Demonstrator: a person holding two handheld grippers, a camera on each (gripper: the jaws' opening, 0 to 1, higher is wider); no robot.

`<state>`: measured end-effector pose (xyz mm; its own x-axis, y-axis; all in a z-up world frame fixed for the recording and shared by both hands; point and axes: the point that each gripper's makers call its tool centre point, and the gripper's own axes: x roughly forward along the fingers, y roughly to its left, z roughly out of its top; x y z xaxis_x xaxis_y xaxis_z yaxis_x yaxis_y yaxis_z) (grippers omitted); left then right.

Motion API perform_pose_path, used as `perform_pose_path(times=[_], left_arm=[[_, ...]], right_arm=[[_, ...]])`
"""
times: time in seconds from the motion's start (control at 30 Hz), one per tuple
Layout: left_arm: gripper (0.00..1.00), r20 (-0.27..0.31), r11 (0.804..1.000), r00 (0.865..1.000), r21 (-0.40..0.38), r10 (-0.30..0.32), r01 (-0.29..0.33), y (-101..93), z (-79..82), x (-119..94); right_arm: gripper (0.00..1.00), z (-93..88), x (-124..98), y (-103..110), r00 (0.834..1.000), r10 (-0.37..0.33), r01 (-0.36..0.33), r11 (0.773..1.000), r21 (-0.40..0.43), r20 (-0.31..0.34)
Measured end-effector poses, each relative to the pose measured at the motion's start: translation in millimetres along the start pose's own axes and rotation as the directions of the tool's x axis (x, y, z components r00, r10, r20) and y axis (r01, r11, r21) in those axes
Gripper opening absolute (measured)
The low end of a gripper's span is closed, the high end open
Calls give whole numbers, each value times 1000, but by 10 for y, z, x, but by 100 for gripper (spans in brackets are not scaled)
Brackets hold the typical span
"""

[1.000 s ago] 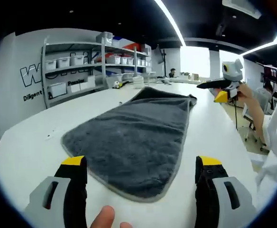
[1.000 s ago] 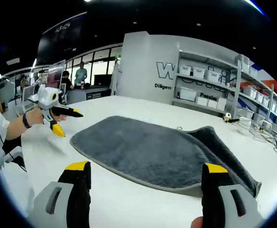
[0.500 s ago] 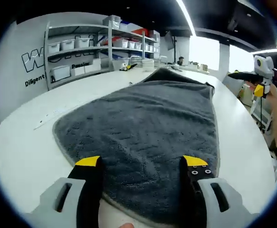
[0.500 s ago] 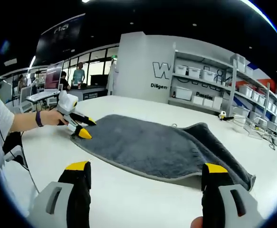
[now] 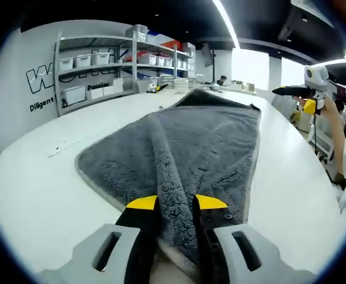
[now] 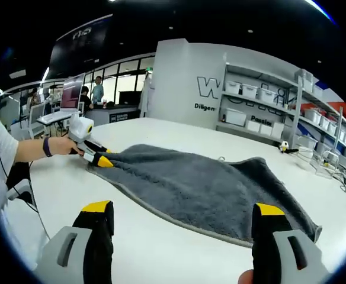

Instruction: Open the folded towel by lifting each exposed corner and separating the folded layers until the towel lies flat within the target outline without major curled edges

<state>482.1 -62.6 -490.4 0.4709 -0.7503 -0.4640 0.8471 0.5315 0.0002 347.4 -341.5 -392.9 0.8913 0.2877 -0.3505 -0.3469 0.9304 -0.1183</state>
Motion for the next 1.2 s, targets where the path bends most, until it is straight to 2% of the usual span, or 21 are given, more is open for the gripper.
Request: perform_pose_path(times=[0.3,0.37,0.6,0.77,0.93,1.1,1.2], left_arm=[[22,-24,1000,1000,-12,16,-16,13,-271,-513],[22,-33,1000,999,-13,27,-27,105,-339,-640],[23,-50,998,997,-31,57,-58,123,-532,-996],[24,-72,996,994,-35,84,-87,228,-692,-1269],[24,-73,992,991,-55,110,-114,328,-783,-1419],[25,-62,992,992,-55,113,-117,333,-786,-1420],[30,-58,992,992,-55,111,-114,353,-785,-1423]], right_arm=[[99,-37,61,5,1000,1,-1,1000,2,-20],[99,-34,84,20,1000,5,-6,1000,-1,-24],[99,-12,155,76,999,25,-25,1000,-2,-27],[99,-31,177,92,999,29,-29,1000,-5,-38],[99,-64,203,105,998,32,-33,999,-4,-50],[99,-68,234,132,998,39,-39,999,-5,-57],[99,-51,232,162,997,48,-48,999,-6,-54]])
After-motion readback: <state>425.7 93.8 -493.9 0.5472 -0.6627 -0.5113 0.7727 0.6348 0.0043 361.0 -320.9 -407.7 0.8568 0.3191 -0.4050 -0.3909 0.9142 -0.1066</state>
